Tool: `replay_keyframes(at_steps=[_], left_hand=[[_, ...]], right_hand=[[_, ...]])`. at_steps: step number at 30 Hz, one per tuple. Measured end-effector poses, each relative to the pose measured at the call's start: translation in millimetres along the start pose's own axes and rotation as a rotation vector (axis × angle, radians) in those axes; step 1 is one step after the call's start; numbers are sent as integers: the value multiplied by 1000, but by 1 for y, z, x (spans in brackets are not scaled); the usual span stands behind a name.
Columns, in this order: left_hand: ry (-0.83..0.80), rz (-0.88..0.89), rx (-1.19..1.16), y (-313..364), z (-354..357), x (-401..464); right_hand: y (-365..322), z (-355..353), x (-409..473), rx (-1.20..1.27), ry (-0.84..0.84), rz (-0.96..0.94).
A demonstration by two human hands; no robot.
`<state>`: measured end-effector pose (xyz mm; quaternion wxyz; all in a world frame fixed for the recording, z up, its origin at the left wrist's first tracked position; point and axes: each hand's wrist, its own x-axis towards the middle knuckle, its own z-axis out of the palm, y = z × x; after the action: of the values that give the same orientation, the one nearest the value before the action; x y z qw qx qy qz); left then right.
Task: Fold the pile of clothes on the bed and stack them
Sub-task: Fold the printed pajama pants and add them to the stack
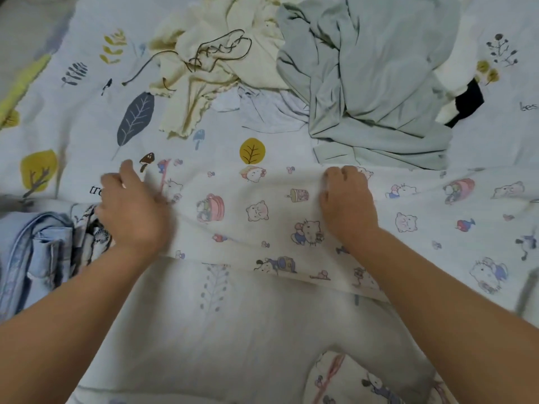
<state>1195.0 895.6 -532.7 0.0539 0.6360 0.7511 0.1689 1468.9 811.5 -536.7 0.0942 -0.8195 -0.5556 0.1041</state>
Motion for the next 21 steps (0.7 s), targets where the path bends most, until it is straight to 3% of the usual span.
replay_keyframes(at_steps=[3, 6, 8, 11, 14, 18, 21], left_hand=[[-47, 386, 75, 6, 11, -36], [-431, 619, 238, 5, 22, -67], [-618, 587, 344, 2, 31, -75], [-600, 501, 337, 20, 21, -80], [-515, 556, 120, 47, 2, -101], [-736, 596, -277, 73, -23, -164], [-877, 562, -369, 86, -28, -210]], right_hand=[[-4, 10, -43, -90, -11, -25], [2, 23, -82, -213, -290, -2], [10, 27, -95, -232, -453, -23], [16, 7, -97, -91, -490, -64], [22, -20, -107, 43, -486, -63], [39, -47, -141, 37, -554, -108], [59, -58, -172, 24, -633, -89]])
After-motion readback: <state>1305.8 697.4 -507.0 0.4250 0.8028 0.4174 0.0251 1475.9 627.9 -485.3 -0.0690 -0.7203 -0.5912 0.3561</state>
